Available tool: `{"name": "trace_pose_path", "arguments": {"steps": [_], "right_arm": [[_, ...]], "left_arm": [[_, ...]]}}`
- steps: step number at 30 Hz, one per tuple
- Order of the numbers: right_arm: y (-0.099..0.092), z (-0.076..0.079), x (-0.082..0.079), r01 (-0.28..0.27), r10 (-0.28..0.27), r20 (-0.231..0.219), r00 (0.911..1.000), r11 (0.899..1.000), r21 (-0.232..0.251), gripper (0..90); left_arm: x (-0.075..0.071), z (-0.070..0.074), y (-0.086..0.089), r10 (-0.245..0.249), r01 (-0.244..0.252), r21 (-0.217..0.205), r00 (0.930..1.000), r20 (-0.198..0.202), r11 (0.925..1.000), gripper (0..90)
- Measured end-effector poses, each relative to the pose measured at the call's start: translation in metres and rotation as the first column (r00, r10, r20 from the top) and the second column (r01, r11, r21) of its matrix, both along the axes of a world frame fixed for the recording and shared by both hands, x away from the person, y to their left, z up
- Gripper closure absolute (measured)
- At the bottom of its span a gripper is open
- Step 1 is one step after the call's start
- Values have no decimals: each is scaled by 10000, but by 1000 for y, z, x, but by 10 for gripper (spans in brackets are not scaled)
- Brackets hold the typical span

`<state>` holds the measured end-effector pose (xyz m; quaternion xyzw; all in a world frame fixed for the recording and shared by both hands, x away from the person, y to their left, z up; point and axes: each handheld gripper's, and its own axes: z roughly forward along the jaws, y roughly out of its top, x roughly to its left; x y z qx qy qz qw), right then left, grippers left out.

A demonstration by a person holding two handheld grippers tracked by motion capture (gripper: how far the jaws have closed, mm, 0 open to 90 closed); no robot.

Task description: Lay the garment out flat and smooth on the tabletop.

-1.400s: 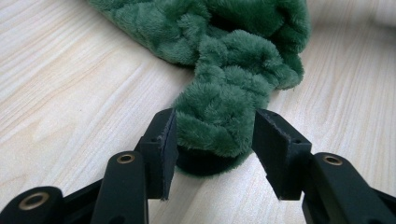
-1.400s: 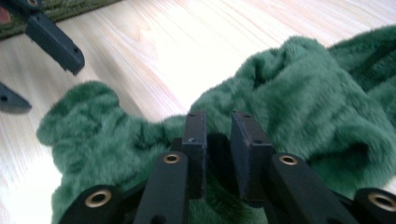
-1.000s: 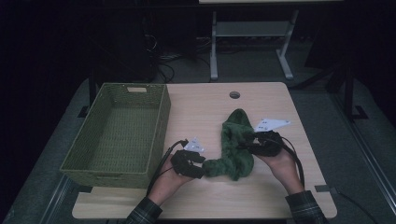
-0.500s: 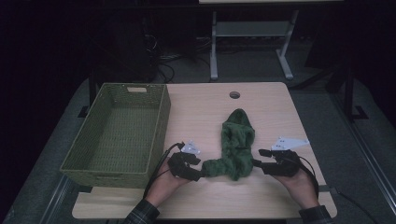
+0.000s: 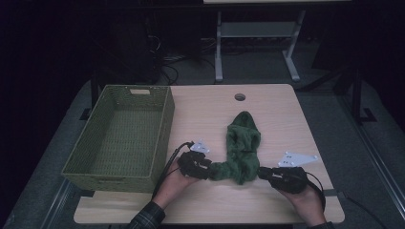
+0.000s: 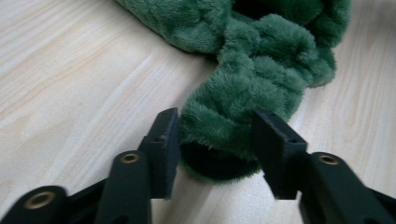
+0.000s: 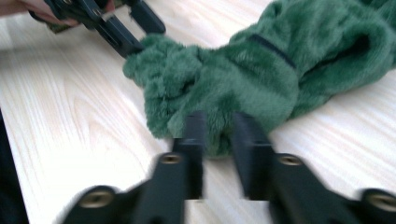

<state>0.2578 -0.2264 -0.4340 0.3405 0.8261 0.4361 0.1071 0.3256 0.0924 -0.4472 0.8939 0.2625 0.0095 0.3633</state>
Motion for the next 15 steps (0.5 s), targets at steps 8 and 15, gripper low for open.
{"name": "trace_pose_path", "arguments": {"steps": [8, 15], "right_arm": [[19, -8, 17, -186, 186, -23, 9998, 9997, -158, 899], [34, -24, 27, -520, 480, -605, 9970, 9964, -669, 899]], "left_arm": [[0, -3, -2, -420, 433, 527, 9988, -250, 9977, 828], [-8, 4, 2, -611, 643, 618, 9967, -529, 9960, 895]]}}
